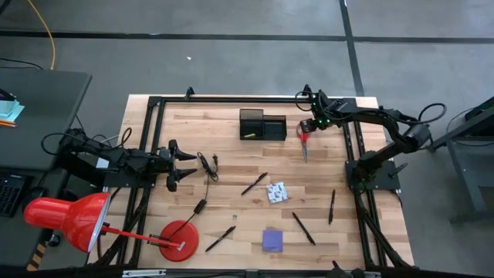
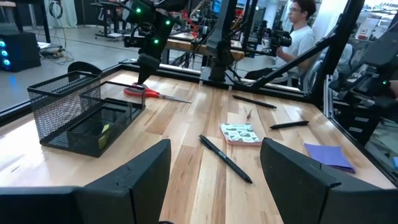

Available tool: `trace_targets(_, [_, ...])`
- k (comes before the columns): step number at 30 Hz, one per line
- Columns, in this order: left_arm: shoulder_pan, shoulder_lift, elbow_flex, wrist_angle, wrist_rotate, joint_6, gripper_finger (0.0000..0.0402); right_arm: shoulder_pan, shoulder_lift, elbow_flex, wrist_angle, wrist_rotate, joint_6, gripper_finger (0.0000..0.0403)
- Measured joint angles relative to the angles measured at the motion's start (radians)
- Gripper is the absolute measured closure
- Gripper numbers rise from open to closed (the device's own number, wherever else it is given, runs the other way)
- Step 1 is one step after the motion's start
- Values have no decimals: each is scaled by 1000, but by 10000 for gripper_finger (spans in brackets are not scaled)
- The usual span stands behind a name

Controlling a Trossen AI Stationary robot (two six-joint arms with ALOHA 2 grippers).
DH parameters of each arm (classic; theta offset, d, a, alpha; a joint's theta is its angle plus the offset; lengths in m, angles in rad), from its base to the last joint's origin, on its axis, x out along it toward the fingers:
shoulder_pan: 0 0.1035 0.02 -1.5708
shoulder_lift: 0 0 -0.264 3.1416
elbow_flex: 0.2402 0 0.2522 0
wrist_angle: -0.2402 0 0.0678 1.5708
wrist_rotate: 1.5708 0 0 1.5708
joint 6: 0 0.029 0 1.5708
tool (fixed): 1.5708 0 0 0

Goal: Pick and place office supplies into organizer
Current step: Put the red scissors into the mesh desk organizer

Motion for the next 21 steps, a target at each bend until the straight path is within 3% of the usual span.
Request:
trace_targets(12, [0, 0, 0, 0, 0, 1, 169, 6, 68, 2, 47, -7, -12, 216])
trace_targets(21, [0, 0, 0, 0, 0, 1, 169, 6, 68, 2, 43, -3, -14, 278])
